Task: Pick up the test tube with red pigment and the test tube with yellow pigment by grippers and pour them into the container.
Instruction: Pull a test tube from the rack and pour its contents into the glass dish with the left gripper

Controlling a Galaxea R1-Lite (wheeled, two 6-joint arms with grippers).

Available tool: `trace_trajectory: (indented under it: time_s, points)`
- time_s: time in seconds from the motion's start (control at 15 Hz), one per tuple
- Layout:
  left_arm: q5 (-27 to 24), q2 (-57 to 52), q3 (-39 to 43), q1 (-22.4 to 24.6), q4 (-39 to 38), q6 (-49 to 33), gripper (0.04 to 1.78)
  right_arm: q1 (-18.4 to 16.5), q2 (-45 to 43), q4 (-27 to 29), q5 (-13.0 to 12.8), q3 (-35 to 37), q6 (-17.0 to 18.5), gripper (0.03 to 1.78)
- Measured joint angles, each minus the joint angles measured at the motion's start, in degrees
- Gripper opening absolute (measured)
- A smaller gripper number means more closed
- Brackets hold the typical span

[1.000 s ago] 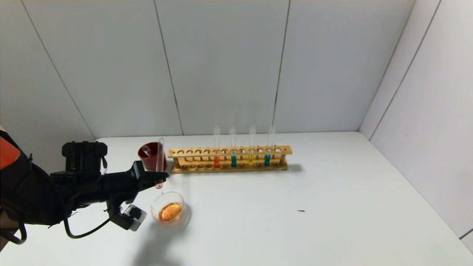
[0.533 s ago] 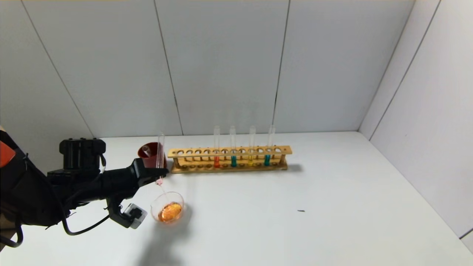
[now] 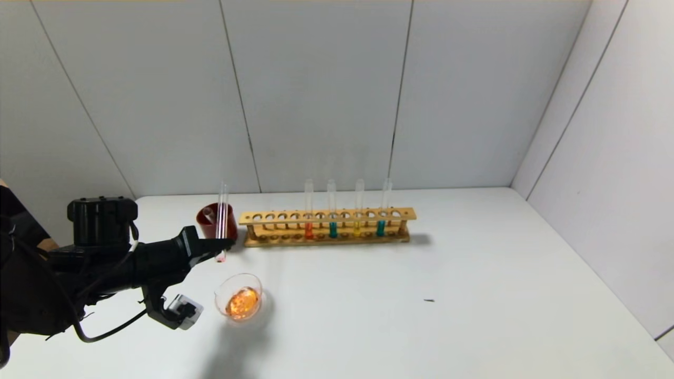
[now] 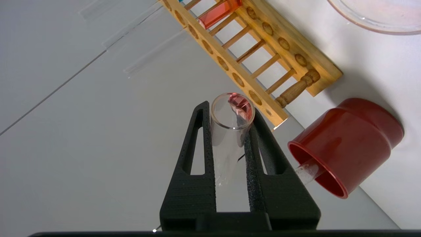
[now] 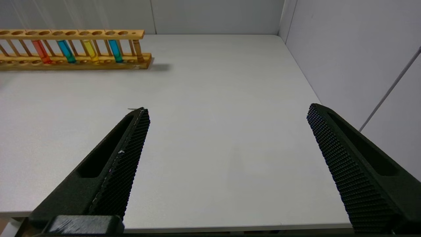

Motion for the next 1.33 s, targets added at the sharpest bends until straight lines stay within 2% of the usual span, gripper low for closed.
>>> trace_trajectory:
  time_s: [0.33,0.73,1.33]
  points:
    - [0.11,-1.11,0.33,-0.13,-0.35,0.41,0.31,0.00,0.00,-0.02,0.02,0.00,0.00,1.75]
    - [1.54,-2.10,0.59,-1.21,-6.85,3.69,0.31,0.00,0.00,0.00,0.00,0.00,0.02,1.75]
    - [2.56,-3.34,1.19,-1.60,-7.08,4.56,0.31,0.00,0.00,0.00,0.00,0.00,0.02,1.75]
